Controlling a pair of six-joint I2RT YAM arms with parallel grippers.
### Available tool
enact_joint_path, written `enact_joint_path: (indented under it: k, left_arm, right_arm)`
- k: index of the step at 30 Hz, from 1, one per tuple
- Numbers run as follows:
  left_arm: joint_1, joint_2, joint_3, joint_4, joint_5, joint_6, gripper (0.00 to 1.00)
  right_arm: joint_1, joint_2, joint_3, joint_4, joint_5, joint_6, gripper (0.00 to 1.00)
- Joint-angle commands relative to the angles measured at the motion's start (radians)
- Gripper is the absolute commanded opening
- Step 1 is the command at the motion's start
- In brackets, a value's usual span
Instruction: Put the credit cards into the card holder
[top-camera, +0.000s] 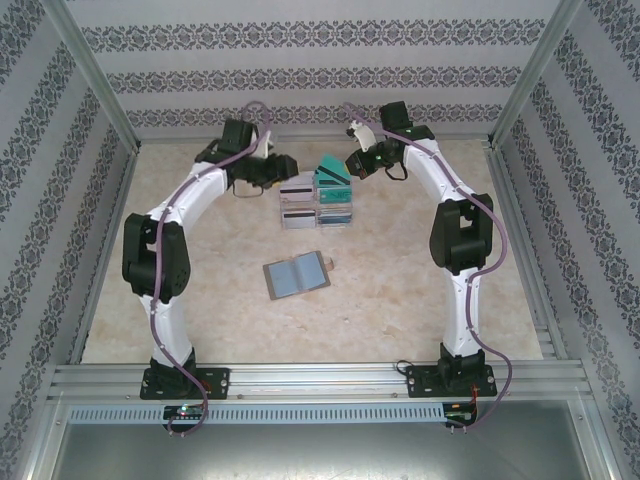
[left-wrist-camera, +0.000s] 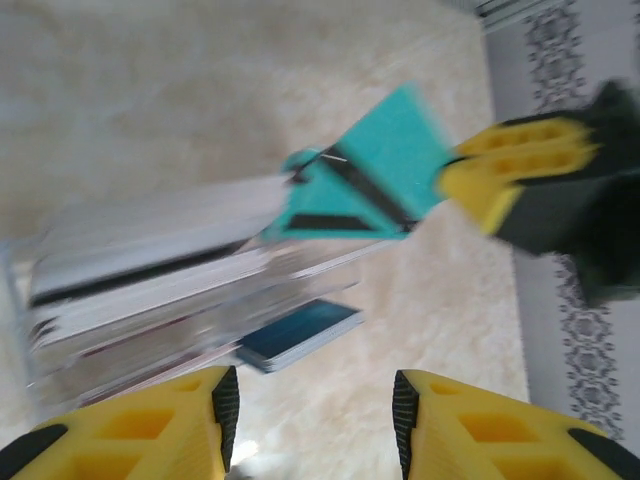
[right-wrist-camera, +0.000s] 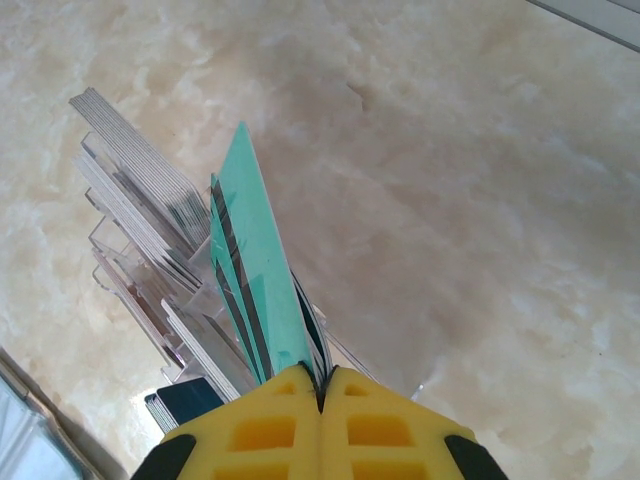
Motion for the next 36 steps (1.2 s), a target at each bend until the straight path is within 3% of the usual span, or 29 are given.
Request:
enact_joint_path:
  k: [1, 5, 11, 24, 28, 36]
  left_arm:
    - [0.019, 0.090, 0.182, -0.115, 0.075, -0.025, 0.47]
    - [0.024, 0.279, 0.478, -0.227, 0.126, -0.121, 0.46]
    - [0.021, 0.493, 0.735, -0.198, 0.226, -0.372, 0.46]
    - [-0.027, 0.589, 0.786, -0.118, 0.223, -0.402, 0.46]
    - [-0.041, 0.614, 0.832, -0.159, 0.240, -0.330, 0.44]
    - [-0.020, 0.569, 0.848, -0.255, 0.163, 0.068, 0.44]
  right_arm:
    - [0.013, 0.013, -0.035, 0.010, 0.048, -0.026, 0.00]
    - [0.016, 0.001, -0.059, 0.033, 0.056, -0.026, 0.00]
    - [0.030, -0.015, -0.088, 0.068, 0.087, -0.031, 0.00]
    - [0.056, -0.031, -0.115, 0.125, 0.122, -0.035, 0.00]
    - [0.060, -0.037, -0.118, 0.136, 0.125, -0.037, 0.00]
    - [0.061, -0.033, -0.115, 0.133, 0.117, -0.037, 0.00]
